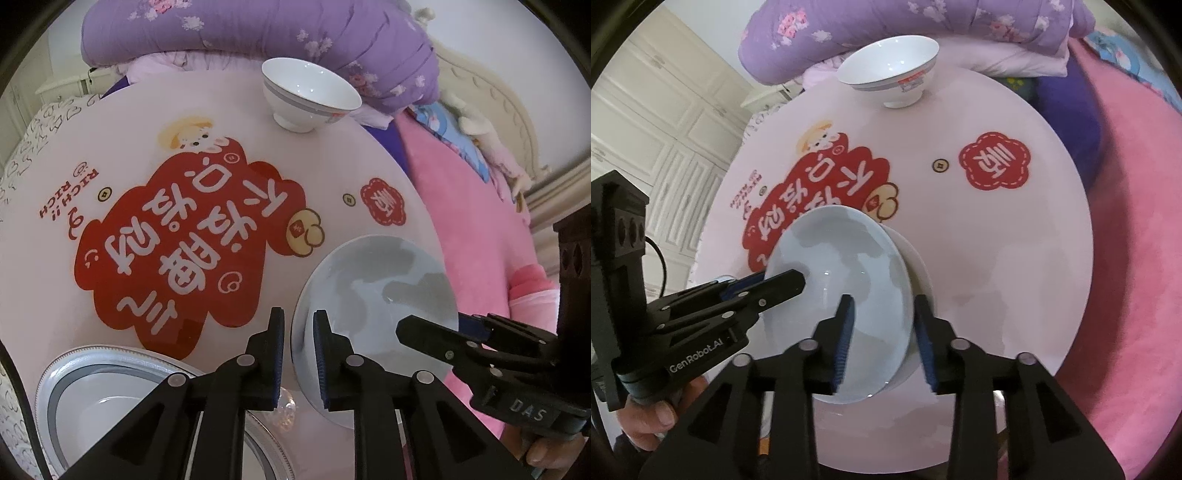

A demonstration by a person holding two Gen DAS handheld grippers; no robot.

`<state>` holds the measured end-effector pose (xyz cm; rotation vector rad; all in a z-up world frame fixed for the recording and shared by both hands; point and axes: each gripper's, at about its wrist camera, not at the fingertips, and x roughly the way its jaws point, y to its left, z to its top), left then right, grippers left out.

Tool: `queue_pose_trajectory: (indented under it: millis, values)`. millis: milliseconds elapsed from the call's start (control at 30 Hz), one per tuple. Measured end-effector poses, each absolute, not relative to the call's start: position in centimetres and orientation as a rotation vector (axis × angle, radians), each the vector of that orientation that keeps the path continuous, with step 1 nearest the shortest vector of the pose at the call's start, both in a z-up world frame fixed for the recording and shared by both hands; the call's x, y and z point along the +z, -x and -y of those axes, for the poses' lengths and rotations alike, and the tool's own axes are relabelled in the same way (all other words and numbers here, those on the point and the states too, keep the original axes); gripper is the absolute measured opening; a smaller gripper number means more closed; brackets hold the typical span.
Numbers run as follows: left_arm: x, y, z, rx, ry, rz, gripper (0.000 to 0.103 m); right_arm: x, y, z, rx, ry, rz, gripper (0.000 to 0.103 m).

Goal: Organize plates and bowls
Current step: 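Lower the second bowl into the first bowl and open both grippers, then move both open grippers toward the last white bowl on the table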

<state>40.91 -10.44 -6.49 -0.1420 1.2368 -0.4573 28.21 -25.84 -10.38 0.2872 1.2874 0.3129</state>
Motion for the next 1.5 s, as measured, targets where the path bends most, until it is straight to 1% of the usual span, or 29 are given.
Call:
queue_pose_trajectory:
  millis: [67, 100, 200, 267, 333, 400, 433, 467, 500, 533, 567, 600, 667, 1133, 1300, 1500]
  values:
    - [-6.4, -41.0, 10.3, -0.457, 0.145, -1.234, 0.013, -10.0, -28.2, 25.9, 0.312, -0.295, -1.271, 0.046]
    - [-6.5, -41.0, 10.2, -0.458, 0.148, -1.234, 0.015, -9.9, -28.2, 26.0, 0.313, -0.299, -1.267, 0.047]
    - [-6.5, -41.1, 10.2, -0.462, 0.149, -1.236, 0.019, -9.3, -28.3, 26.3, 0.304, -0.306, -1.248, 0.055]
    - [-6.5, -41.1, 10.3, -0.461, 0.146, -1.236, 0.02, -8.9, -28.3, 26.7, 0.303, -0.317, -1.231, 0.063]
    - [-6.6, -41.2, 10.3, -0.462, 0.147, -1.238, 0.02, -8.6, -28.3, 27.0, 0.303, -0.314, -1.22, 0.069]
    - [-6.6, -41.3, 10.3, -0.465, 0.151, -1.243, 0.02, -8.6, -28.3, 27.4, 0.291, -0.317, -1.209, 0.072]
    - [-6.5, -41.4, 10.2, -0.465, 0.156, -1.243, 0.022, -8.6, -28.4, 27.7, 0.288, -0.327, -1.204, 0.079]
    - [-6.4, -41.5, 10.2, -0.464, 0.158, -1.242, 0.028, -8.6, -28.4, 28.0, 0.281, -0.341, -1.194, 0.087]
    - [-6.3, -41.6, 10.0, -0.464, 0.167, -1.237, 0.04, -8.6, -28.5, 28.4, 0.273, -0.353, -1.182, 0.091]
    - [-6.1, -41.6, 9.9, -0.464, 0.172, -1.232, 0.049, -8.6, -28.7, 28.9, 0.264, -0.376, -1.163, 0.099]
    - [-5.9, -41.7, 9.6, -0.457, 0.179, -1.223, 0.07, -8.6, -28.8, 29.3, 0.261, -0.393, -1.153, 0.103]
    - [-5.5, -41.7, 9.3, -0.444, 0.188, -1.204, 0.086, -8.6, -29.0, 29.7, 0.257, -0.409, -1.144, 0.103]
    - [-4.7, -41.6, 8.7, -0.433, 0.199, -1.161, 0.093, -8.5, -29.5, 30.2, 0.242, -0.415, -1.13, 0.103]
    - [0.8, -43.8, 6.7, -0.333, 0.179, -0.996, 0.095, -6.4, -33.4, 32.2, 0.232, -0.448, -1.049, 0.103]
    - [3.0, -43.9, 6.7, -0.284, 0.153, -0.91, 0.1, -5.3, -35.0, 33.1, 0.217, -0.448, -1.012, 0.103]
    - [4.0, -45.5, 7.2, -0.264, 0.164, -0.873, 0.101, -3.9, -38.1, 33.7, 0.193, -0.429, -0.963, 0.103]
